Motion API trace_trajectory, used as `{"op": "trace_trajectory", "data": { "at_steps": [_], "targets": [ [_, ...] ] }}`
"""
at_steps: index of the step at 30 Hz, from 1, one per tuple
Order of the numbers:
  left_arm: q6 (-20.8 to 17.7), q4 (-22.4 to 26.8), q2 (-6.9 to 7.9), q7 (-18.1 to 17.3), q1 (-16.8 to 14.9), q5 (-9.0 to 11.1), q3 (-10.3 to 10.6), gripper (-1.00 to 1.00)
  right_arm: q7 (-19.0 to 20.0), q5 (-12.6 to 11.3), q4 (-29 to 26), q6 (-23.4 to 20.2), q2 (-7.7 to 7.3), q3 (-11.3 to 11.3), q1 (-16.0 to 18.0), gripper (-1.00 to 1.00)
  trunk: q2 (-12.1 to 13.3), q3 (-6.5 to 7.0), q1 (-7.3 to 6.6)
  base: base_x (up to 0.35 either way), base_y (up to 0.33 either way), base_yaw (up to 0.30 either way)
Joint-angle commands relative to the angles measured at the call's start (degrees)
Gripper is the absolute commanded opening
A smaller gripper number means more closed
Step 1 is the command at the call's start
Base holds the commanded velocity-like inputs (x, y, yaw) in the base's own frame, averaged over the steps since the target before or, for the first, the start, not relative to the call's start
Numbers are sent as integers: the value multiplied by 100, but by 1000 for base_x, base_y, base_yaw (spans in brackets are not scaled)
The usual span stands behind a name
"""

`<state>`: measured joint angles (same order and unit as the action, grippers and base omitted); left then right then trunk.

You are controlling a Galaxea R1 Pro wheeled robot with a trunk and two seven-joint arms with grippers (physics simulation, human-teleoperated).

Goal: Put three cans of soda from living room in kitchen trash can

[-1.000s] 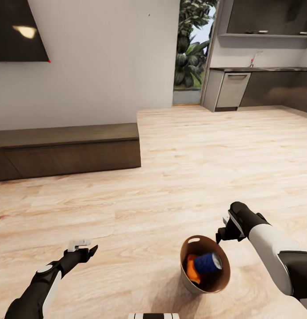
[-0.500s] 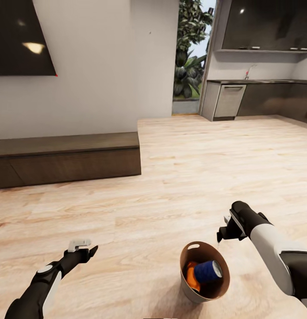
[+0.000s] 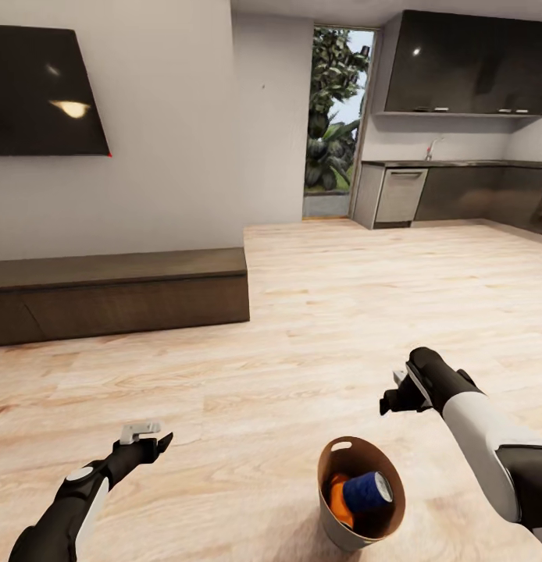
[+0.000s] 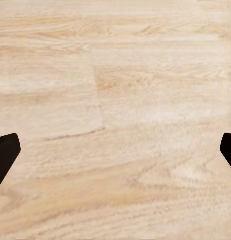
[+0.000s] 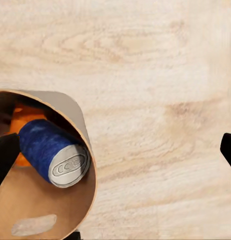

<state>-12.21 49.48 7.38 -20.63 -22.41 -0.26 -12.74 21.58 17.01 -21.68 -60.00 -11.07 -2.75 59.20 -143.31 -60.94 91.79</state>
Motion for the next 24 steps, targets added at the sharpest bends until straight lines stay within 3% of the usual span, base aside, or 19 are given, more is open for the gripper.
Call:
{"op": "trace_trajectory", "data": {
  "at_steps": [1, 2, 4, 11, 15, 16, 21, 24],
  "targets": [
    [0, 0, 0, -1, 0, -1, 0, 100, 46, 6, -135, 0, 0, -2, -7, 100, 2, 23, -2, 0, 0, 0],
    [0, 0, 0, -1, 0, -1, 0, 100, 90, 9, -284, 0, 0, -4, -16, 100, 3, 45, -5, 0, 0, 0],
    [0, -60, 0, -2, 0, -1, 0, 100, 235, 27, -1138, 0, 5, -11, -279, 100, 6, 89, -10, 0, 0, 0],
    [0, -172, 0, -1, 0, -1, 0, 100, 295, 39, -2522, 0, 31, -12, -1105, 100, 265, 217, -153, 0, 0, 0],
    [0, -190, 0, -2, 0, -1, 0, 100, 305, 30, -3462, 0, 38, 7, -1679, 100, 425, 289, -241, 0, 0, 0],
    [0, -194, 0, -2, 0, -1, 0, 100, 307, 23, -3965, 0, 40, 15, -1995, 100, 466, 307, -262, 0, 0, 0],
    [0, -200, 0, -1, 0, -1, 0, 100, 310, 11, -4903, 0, 47, 48, -2660, 100, 666, 397, -372, 0, 0, 0],
    [0, -203, 0, -2, 0, -1, 0, 100, 311, -7, -5519, 0, 72, 227, -3216, 100, 786, 450, -438, 0, 0, 0]
  ]
}}
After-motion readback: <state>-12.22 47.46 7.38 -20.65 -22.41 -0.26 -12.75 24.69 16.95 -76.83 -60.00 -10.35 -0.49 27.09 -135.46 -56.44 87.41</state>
